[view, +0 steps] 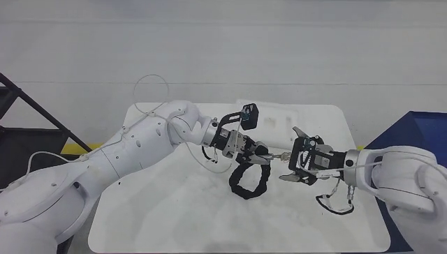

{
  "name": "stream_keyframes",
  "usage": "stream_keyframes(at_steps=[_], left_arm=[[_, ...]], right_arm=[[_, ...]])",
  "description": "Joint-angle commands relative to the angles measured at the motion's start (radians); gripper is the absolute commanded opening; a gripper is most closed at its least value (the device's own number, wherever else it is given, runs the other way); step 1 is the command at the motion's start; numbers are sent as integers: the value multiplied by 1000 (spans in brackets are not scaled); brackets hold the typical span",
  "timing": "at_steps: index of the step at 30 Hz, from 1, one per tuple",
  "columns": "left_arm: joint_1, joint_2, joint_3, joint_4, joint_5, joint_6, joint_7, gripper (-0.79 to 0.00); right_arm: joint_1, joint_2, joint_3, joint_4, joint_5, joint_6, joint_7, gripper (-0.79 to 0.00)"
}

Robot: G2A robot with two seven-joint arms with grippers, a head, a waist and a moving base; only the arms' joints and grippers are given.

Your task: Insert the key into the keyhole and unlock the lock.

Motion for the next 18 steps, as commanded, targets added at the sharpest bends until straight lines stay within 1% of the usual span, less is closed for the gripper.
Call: stream_keyframes(at_steps=[1, 2, 3, 4, 11, 17, 18], left_arm=[[2, -1, 0, 3, -16, 0, -12, -785], [3, -1, 0, 6, -23, 0, -19, -785], [3, -2, 0, 8, -29, 0, -25, -785], [3, -2, 0, 9, -35, 0, -31, -785], [12, -1, -6, 22, -94, 0, -74, -785], [25, 0, -25, 25, -136, 0, -122, -785], [29, 0, -29, 25, -144, 0, -130, -785]], right_arm=[[-10, -1, -7, -13, -43, 9, -18, -345], [-15, -1, -12, -19, -65, 12, -25, -357], [-19, -1, -18, -26, -88, 15, -30, -400], [-22, -1, -24, -31, -107, 16, -34, -416], [-26, -5, -64, -56, -203, 40, -52, -483], [-26, -6, -78, -67, -230, 55, -64, -517], [-26, -6, -79, -68, -228, 55, -65, -533]])
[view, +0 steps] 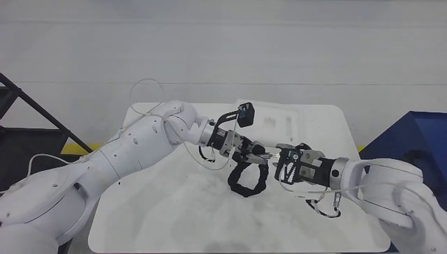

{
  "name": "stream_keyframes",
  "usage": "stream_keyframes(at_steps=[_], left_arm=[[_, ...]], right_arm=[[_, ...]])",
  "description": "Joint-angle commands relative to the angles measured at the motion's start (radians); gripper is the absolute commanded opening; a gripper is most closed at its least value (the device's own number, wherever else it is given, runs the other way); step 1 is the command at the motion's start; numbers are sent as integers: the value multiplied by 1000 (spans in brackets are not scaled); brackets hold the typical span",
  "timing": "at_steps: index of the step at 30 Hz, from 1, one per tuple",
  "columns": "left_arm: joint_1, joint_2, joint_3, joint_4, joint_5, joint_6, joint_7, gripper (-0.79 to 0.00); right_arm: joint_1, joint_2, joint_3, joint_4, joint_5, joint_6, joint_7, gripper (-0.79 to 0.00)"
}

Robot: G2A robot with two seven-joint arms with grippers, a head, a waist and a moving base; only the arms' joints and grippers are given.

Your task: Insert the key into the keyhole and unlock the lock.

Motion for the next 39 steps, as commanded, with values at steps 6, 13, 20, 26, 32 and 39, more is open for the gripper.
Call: stream_keyframes(at_steps=[6, 13, 20, 26, 32, 39], left_arm=[[26, 0, -39, 7, -58, 0, -59, -785], [50, -6, -83, 10, -97, 0, -134, -785], [78, -17, -139, 6, -114, 0, -206, -785], [98, -31, -174, 14, -119, 0, -246, -785], [103, -43, -184, 13, -75, 0, -246, -785], [108, -54, -193, 13, -45, 0, -246, -785]], right_arm=[[-5, 0, 8, 11, 40, 7, -22, -785], [-11, 1, 33, 34, 127, 28, -35, -785], [-14, -1, 45, 85, 300, 109, -22, -785], [1, -5, 42, 129, 468, 186, 18, -785], [13, -7, 37, 174, 631, 243, 62, -785], [28, -10, 36, 207, 747, 375, 104, -785]])
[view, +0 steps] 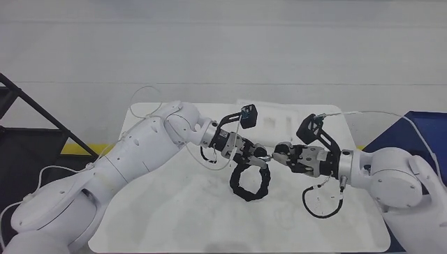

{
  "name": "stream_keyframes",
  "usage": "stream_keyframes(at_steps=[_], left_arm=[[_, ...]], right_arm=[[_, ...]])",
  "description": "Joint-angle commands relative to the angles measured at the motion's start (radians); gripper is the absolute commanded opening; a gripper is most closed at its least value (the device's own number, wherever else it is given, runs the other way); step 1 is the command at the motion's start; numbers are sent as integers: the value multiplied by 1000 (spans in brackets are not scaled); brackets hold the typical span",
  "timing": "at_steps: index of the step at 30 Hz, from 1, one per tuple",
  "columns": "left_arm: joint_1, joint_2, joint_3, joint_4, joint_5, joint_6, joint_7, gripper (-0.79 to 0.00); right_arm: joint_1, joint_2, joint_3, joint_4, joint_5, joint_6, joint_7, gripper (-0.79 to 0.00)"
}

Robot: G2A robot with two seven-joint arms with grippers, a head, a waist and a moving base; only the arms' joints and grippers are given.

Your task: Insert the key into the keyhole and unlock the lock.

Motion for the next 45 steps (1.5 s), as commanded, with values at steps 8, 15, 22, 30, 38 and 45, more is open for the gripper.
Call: stream_keyframes(at_steps=[8, 15, 22, 30, 38, 45], left_arm=[[5, -6, -24, -16, 47, 0, 0, -785], [11, -8, -33, -28, 90, 0, 11, -785], [13, -5, -33, -23, 134, 0, 35, -785], [11, 7, -24, -13, 249, 0, 129, -785], [0, 28, 28, 14, 388, 0, 234, -785], [-18, 29, 95, 94, 533, 0, 318, -785]], right_arm=[[5, -3, 3, 15, 64, 121, 22, -785], [0, -6, 5, 20, 112, 186, 17, -785], [5, -8, 6, 28, 129, 199, 23, 0], [2, -6, 37, 44, 104, 135, 4, 0], [-27, -1, 84, 30, 51, 39, -36, 0], [-40, 6, 99, 12, -37, -110, -14, 0]])
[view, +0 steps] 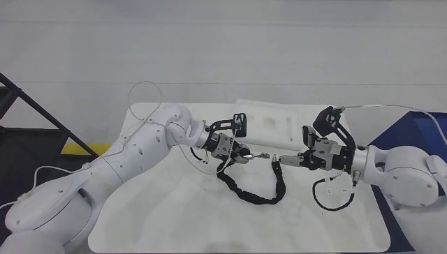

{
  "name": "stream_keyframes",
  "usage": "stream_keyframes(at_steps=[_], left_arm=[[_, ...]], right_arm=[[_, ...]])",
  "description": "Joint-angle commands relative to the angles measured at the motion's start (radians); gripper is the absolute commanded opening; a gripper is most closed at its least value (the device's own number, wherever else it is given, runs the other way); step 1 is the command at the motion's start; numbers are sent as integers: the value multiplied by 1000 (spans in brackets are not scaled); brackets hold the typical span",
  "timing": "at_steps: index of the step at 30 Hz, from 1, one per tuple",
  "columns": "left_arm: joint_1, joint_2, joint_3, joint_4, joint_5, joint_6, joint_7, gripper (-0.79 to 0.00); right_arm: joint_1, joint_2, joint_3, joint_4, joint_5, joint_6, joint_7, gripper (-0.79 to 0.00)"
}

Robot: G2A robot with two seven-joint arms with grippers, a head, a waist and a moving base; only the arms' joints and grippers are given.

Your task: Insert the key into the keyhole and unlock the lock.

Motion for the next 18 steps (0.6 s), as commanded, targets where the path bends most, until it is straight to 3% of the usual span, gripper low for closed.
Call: stream_keyframes(at_steps=[1, 10, 18], left_arm=[[-4, -4, 19, 24, 47, 0, 31, -785], [-3, -43, 70, 135, 278, 0, 239, -785], [14, -102, 115, 238, 524, 0, 450, -785]], right_arm=[[2, 1, -6, 1, -26, -48, 4, 0], [34, -3, -78, 55, -137, -217, -24, 0], [73, -9, -131, 109, -180, -285, -68, 0]])
